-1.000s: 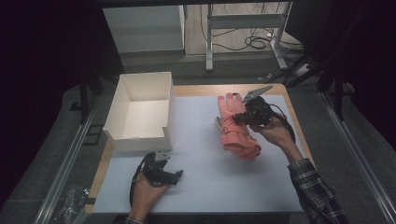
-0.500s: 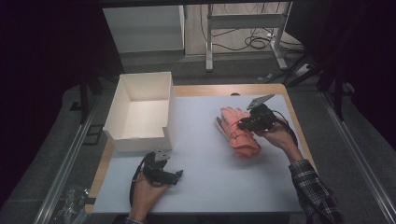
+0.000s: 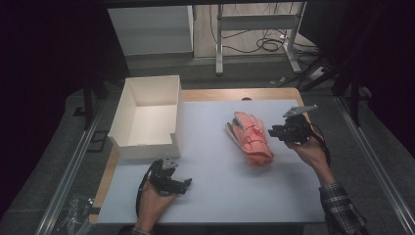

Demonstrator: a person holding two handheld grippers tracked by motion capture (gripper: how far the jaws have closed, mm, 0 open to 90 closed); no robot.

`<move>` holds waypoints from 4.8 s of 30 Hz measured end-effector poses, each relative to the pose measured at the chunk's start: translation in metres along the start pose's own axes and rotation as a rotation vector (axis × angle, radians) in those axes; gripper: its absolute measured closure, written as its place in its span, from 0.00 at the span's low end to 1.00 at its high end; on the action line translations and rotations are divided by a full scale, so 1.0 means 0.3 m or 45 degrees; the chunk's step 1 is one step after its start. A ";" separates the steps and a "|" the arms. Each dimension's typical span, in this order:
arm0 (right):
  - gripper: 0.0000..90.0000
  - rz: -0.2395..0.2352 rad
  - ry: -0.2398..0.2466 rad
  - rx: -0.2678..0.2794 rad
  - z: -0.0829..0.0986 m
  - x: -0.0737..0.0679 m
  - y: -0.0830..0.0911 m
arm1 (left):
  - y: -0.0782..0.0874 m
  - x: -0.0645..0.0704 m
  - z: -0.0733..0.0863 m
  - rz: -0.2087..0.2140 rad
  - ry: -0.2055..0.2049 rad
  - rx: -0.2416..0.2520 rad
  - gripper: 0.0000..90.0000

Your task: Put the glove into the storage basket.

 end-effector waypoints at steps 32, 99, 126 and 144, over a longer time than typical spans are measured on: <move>0.75 -0.092 -0.101 0.027 0.136 -0.133 -0.070 | -0.001 0.000 0.000 0.000 0.004 0.003 0.01; 0.76 -0.170 -0.090 -0.021 0.143 -0.160 -0.208 | -0.001 0.002 -0.001 0.000 0.007 0.004 0.01; 0.63 -0.108 -0.062 0.040 0.087 -0.241 -0.220 | -0.001 0.002 -0.002 0.001 0.012 0.000 0.01; 0.37 0.023 -0.114 0.063 0.247 -0.163 -0.132 | 0.006 0.030 -0.034 0.009 -0.042 -0.003 0.00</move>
Point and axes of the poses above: each handheld gripper's, and its own axes: y roughly backward along the jaws, z roughly out of its underside, x roughly to its right, the point moved 4 cm from there along -y, roughly forward along the jaws, and after that the axes turned 13 degrees about -x, right-handed, at the moved point
